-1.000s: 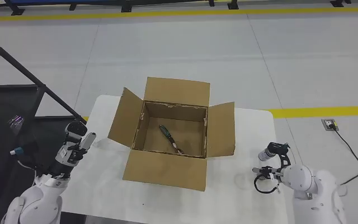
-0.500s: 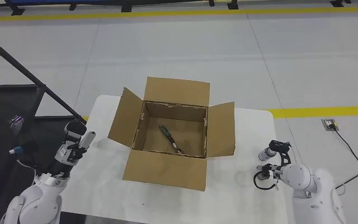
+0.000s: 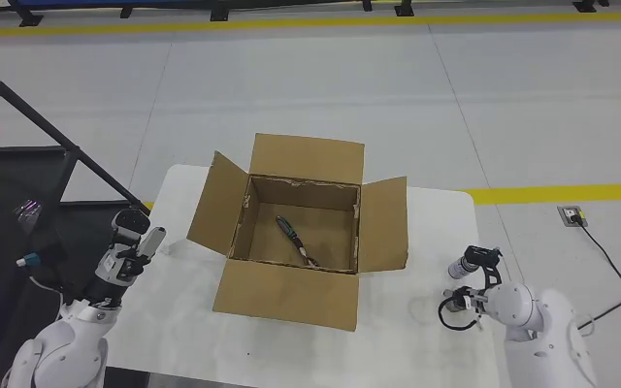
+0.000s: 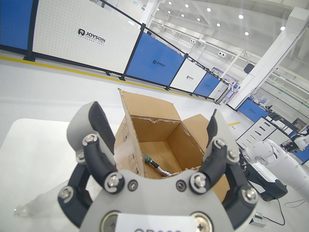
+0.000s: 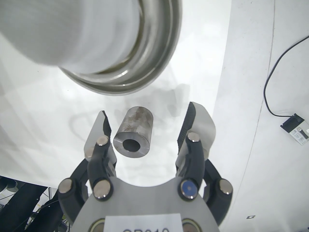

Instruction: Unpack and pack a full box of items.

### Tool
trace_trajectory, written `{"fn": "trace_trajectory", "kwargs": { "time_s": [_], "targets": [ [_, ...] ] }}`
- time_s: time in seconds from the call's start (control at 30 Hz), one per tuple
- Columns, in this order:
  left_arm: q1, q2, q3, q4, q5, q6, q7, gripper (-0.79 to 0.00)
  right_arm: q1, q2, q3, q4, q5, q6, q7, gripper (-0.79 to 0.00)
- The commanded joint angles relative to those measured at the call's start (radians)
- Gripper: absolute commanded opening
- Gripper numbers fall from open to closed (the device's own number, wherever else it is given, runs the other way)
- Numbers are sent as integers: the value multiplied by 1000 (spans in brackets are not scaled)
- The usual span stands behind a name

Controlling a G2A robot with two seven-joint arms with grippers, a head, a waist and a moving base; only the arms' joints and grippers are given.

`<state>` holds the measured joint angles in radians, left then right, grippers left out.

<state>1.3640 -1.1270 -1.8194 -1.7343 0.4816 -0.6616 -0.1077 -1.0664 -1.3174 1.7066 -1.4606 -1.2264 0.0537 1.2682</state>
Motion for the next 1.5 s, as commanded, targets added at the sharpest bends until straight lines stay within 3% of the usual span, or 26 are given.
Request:
{"fn": "trace_trajectory", "kwargs": {
  "time_s": [0.0,0.03,0.13,0.37,0.43,0.47,0.5,0.9,1.07,1.33,1.47],
  "targets": [
    [-1,1,1,1,0,0,1,0,1,2,-1,6,2,1,-2,-486],
    [-1,1,1,1,0,0,1,0,1,3,-2,9,2,3,-4,-551],
    [-2,2,2,2,0,1,2,0,1,6,-3,12,11,7,-8,-619],
    [-3,4,3,4,-1,3,0,0,-24,13,8,-56,36,15,-25,-683],
    [-3,5,4,4,-3,3,-1,0,-38,16,8,-87,28,22,-18,-653],
    [-3,5,5,4,-2,2,-2,0,-44,17,6,-105,26,26,-15,-536],
    [-3,5,6,4,-2,2,-2,0,-51,17,5,-121,27,29,-11,-489],
    [1,8,5,10,-8,-8,10,0,-50,25,-36,-159,21,46,4,-486],
    [7,9,2,10,-13,-10,15,0,-55,31,-44,-172,21,31,41,-446],
    [2,11,7,15,-19,-16,16,0,-132,38,-46,-265,39,30,74,-403],
    [0,11,10,17,-18,-18,16,0,-148,35,-78,-268,33,87,73,-406]
  ]
}}
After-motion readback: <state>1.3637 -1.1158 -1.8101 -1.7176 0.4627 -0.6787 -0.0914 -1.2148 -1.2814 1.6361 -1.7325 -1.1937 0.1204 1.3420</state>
